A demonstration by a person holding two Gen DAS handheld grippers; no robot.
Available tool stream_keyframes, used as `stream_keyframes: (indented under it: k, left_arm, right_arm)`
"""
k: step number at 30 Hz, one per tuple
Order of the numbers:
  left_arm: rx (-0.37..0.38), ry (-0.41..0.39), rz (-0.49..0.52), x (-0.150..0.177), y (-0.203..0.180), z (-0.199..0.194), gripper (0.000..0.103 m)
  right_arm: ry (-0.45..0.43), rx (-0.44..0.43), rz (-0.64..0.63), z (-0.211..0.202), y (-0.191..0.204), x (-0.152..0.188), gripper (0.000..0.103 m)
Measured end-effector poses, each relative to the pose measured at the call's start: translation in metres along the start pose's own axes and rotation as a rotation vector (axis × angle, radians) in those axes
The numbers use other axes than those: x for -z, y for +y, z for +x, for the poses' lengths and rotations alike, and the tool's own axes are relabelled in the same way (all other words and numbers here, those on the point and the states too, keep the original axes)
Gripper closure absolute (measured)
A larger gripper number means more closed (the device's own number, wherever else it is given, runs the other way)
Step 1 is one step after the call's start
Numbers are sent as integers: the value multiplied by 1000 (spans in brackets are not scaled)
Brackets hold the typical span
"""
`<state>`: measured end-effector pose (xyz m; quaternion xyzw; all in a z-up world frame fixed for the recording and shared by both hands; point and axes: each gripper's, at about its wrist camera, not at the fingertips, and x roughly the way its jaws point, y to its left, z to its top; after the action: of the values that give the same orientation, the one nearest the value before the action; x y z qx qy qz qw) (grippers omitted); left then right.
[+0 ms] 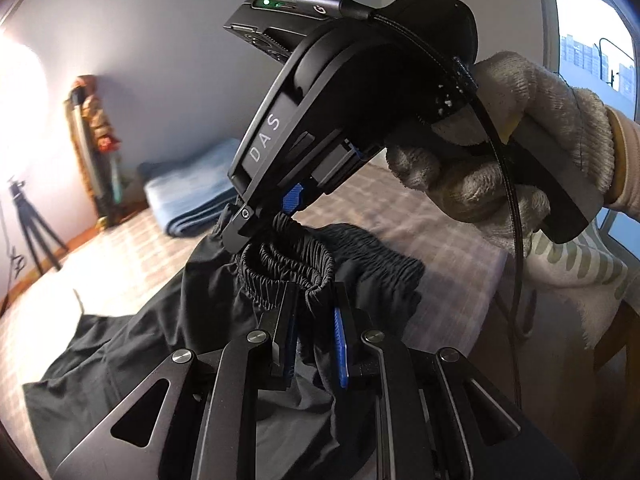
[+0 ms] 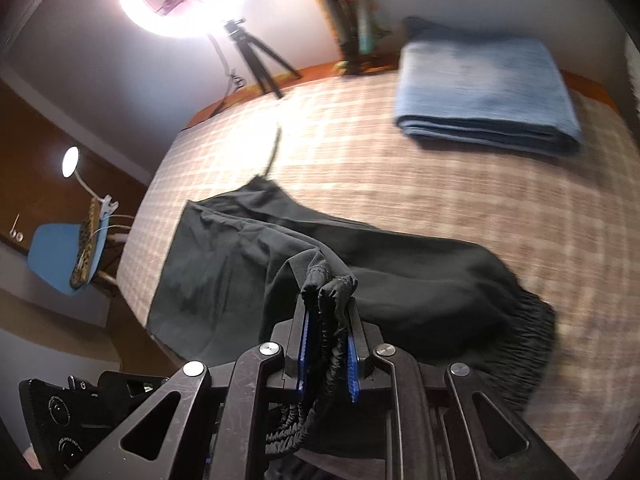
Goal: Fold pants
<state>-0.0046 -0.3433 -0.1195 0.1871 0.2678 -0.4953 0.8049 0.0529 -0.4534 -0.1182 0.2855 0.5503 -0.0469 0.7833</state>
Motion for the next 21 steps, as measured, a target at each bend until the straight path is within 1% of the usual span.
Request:
stream_keyframes:
  k: [2,3,4,7,9,12,14,16,17,19,21]
  left_arm:
    - [9,6,9,-5,-6,11,89]
    - [14,8,11,-7,-8,16,89]
    - [19,9,10,-8,-10,20,89]
    - [39,25,-5,-12,-12,35,89]
    - [61,54,-22,-11,-12,45,89]
    - [91,90,-44,-9,-12,51,85]
    - [111,111,-36,-6,-13,45,80]
    - [104,108,-31,-3,-9,33,76]
    - [94,100,-40,-2,-4,23,72]
    - [80,85,-77,3,12,3,71]
    - [30,70,-118,12,35,-22,70]
  right_arm:
    - [-3,12,14,-4,-13,1,89]
    - [-6,25,30,-7,-26,2,89]
    - [-6,25,30,-7,-26,2,89]
    - [-4,40,55,-8,-45,3,90]
    - [9,48,77,-1,-63,5,90]
    - [23,67,90,8,-74,9,90]
    - [22,82,97,12,-80,9,90]
    - [19,89,108,15,-86,8,90]
    - [18,88,111,17,-89,8,90]
    - [16,90,112,18,-91,7,90]
    - [15,100,100,20,-92,7,90]
